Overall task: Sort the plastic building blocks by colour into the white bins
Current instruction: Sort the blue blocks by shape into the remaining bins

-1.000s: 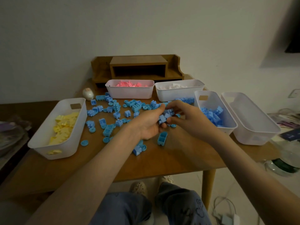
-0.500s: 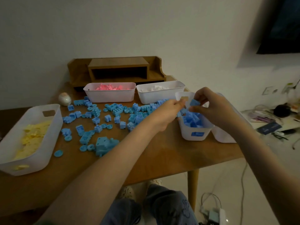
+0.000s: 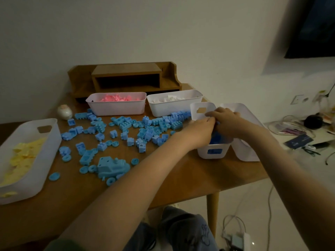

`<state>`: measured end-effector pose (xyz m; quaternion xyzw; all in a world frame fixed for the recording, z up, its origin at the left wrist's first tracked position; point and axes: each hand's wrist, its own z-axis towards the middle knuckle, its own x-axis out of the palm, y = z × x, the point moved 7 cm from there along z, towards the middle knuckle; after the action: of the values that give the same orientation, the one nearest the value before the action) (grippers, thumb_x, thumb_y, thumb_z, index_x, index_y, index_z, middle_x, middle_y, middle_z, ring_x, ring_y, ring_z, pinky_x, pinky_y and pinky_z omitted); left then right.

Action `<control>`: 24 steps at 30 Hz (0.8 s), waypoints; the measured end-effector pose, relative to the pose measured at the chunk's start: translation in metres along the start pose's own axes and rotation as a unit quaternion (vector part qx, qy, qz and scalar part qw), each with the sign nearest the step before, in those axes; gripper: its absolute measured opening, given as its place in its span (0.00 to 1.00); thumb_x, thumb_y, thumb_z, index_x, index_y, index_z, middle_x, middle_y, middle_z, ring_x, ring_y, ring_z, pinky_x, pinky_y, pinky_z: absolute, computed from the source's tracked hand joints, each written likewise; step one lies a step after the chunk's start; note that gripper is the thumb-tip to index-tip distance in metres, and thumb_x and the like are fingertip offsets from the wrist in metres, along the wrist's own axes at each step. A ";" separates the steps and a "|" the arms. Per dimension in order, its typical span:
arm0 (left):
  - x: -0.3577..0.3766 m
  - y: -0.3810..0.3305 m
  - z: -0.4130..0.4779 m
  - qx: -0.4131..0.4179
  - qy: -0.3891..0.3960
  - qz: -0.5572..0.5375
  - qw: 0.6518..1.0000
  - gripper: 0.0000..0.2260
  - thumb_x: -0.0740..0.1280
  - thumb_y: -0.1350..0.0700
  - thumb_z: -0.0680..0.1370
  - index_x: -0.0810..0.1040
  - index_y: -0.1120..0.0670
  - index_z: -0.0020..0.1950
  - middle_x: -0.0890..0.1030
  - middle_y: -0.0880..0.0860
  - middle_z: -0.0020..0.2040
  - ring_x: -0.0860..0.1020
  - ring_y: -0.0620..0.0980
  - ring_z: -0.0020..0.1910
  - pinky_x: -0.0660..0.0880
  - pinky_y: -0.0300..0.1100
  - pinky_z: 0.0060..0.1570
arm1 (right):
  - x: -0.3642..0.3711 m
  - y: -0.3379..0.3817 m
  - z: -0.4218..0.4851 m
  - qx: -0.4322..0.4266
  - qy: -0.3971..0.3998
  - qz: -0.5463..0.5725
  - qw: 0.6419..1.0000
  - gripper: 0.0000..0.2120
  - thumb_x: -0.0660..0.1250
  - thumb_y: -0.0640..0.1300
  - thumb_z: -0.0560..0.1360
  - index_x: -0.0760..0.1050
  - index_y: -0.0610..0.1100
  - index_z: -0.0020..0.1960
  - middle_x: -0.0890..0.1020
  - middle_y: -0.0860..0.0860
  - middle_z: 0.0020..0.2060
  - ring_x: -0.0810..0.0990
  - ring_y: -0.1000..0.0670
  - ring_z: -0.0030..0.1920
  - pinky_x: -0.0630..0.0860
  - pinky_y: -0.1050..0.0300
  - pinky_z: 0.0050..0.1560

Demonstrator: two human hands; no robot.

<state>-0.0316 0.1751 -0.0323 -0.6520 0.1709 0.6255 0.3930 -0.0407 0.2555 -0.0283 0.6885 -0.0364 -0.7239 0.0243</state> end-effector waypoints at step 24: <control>-0.037 0.085 -0.080 -0.128 -0.010 -0.145 0.981 0.19 0.54 0.64 0.81 0.68 0.48 0.70 0.66 0.49 0.72 0.74 0.48 0.60 0.71 0.34 0.47 | -0.005 0.023 -0.006 0.011 -0.064 -0.050 0.997 0.13 0.55 0.44 0.78 0.73 0.47 0.59 0.75 0.48 0.54 0.68 0.46 0.55 0.62 0.50 0.57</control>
<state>-0.0439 0.0535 -0.0293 -0.7084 -0.0113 0.5853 0.3943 -0.0345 0.2331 -0.0217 0.6419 -0.0117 -0.7664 -0.0221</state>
